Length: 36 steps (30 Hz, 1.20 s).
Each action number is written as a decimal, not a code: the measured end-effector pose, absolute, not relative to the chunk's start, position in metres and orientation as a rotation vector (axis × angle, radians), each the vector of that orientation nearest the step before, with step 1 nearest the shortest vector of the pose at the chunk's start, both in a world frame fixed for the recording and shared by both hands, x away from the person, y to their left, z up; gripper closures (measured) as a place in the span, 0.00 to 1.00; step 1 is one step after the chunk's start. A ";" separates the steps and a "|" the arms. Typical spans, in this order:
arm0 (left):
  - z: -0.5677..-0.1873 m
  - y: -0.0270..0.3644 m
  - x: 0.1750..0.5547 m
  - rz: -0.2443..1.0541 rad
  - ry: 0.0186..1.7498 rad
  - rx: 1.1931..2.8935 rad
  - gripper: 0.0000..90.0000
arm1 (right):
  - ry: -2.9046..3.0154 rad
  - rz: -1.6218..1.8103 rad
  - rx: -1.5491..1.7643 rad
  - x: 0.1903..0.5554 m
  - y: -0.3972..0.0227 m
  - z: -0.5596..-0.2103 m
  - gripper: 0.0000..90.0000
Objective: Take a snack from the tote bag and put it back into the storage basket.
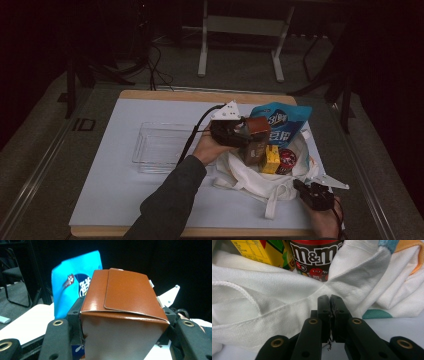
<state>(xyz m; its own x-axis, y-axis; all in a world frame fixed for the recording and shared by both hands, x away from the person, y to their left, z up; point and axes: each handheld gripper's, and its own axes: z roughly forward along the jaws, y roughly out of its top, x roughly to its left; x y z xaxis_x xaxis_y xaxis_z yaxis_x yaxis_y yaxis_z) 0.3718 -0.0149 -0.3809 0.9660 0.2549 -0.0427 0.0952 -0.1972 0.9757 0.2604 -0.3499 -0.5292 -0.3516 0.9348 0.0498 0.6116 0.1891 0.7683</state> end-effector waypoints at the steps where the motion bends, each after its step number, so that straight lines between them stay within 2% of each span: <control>1: -0.379 -0.013 0.371 0.141 0.259 1.762 0.47 | 2.038 1.000 1.446 0.260 -0.350 -0.529 0.96; 23: -0.358 0.014 0.359 0.076 0.222 1.758 0.47 | 2.040 0.998 1.435 0.260 -0.350 -0.529 0.96; 36: -0.336 0.048 0.348 0.108 0.208 1.784 0.47 | 2.039 0.999 1.437 0.260 -0.350 -0.529 0.96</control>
<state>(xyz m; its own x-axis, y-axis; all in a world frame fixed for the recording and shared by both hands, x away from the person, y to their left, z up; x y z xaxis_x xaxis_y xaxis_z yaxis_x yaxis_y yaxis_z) 0.3478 0.0478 -0.3363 0.9792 0.1991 -0.0401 0.0827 -0.2106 0.9741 0.2600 -0.3497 -0.5295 -0.3554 0.9337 0.0441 0.6071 0.1947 0.7704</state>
